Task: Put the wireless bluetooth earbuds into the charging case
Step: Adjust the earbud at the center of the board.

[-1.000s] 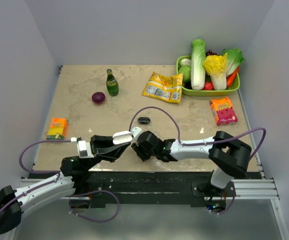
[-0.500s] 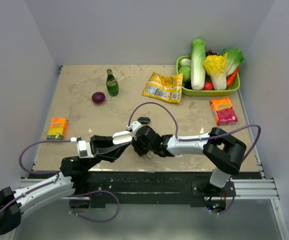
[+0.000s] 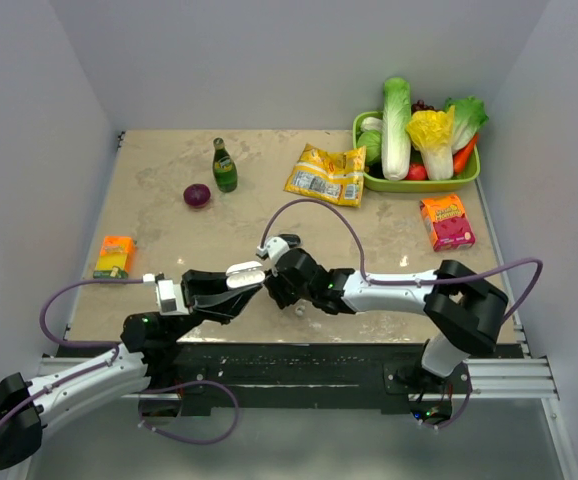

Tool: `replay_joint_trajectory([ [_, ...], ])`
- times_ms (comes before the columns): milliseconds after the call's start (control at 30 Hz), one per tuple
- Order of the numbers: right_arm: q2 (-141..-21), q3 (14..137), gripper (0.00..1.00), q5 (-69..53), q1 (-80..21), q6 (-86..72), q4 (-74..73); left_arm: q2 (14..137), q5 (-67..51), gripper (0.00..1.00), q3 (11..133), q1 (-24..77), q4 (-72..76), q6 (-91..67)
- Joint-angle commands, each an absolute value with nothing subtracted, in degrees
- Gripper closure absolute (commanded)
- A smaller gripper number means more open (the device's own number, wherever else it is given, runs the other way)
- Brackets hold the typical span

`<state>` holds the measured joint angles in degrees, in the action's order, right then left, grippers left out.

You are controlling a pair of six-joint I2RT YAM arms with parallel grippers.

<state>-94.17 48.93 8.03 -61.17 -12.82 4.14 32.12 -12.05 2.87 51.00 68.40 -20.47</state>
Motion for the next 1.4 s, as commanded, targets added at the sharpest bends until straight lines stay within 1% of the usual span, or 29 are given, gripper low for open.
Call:
replay_joint_trajectory([
  [0, -90.62, 48.25, 0.52, 12.03, -61.26, -11.16, 3.61, 32.25, -11.25, 1.00, -8.61, 50.71, 70.66, -20.57],
  [100, -89.92, 47.55, 0.54, 11.78, -61.26, -10.81, 2.47, 32.43, -11.34, 1.00, -8.53, 50.71, 70.75, -20.57],
  [333, -88.77, 44.83, 0.64, 9.84, -62.57, -11.34, 2.55, 32.34, -11.69, 1.00, -8.44, 50.71, 70.75, -20.65],
  [533, -89.56, 44.91, 0.64, 10.63, -63.46, -11.34, 2.20, 32.52, -12.13, 1.00, -8.44, 50.71, 70.84, -20.92],
  [700, -87.12, 44.13, 0.66, 15.27, -63.54, -14.75, 0.62, 32.26, -12.22, 1.00, -8.44, 50.71, 70.58, -21.18],
  [800, -82.29, 41.15, 0.66, 16.70, -63.46, -17.48, 0.26, 32.25, -12.13, 1.00, -8.70, 50.71, 70.58, -21.36],
  [900, -78.50, 37.11, 0.62, 15.65, -63.46, -20.03, 1.31, 32.78, -11.95, 1.00, -8.79, 50.71, 71.10, -21.36],
  [933, -76.57, 36.22, 0.59, 15.56, -63.46, -20.47, 1.67, 32.96, -11.95, 1.00, -8.79, 50.71, 71.36, -21.36],
  [1067, -74.88, 33.23, 0.54, 12.93, -63.63, -21.88, 2.98, 34.45, -12.22, 1.00, -8.79, 50.71, 72.94, -21.62],
  [1133, -75.41, 32.35, 0.54, 12.74, -63.55, -22.41, 3.87, 35.59, -12.39, 1.00, -8.88, 50.71, 73.74, -21.80],
  [1200, -75.41, 31.99, 0.54, 12.57, -63.89, -22.85, 5.00, 36.56, -12.39, 1.00, -8.96, 50.71, 74.88, -22.15],
  [1267, -73.75, 31.56, 0.58, 11.70, -64.25, -22.94, 6.50, 36.91, -12.57, 1.00, -9.05, 50.71, 75.58, -22.41],
  [1367, -73.56, 31.81, 0.60, 10.02, -64.34, -22.68, 8.61, 36.91, -12.48, 1.00, -9.23, 50.71, 75.59, -22.59],
])
